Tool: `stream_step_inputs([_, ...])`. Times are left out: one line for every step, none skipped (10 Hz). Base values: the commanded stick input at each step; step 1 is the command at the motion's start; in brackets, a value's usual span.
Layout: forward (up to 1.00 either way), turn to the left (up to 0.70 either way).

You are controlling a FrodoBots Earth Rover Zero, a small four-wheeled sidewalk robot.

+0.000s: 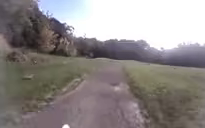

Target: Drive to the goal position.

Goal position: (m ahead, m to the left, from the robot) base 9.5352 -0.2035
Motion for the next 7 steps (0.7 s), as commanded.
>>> stream_step_inputs([1.00,0.00])
stream_step_inputs([1.00,0.00])
stream_step_inputs([1.00,0.00])
stream_step_inputs([1.00,0.00])
stream_step_inputs([1.00,0.00])
stream_step_inputs([1.00,0.00])
stream_step_inputs([1.00,0.00])
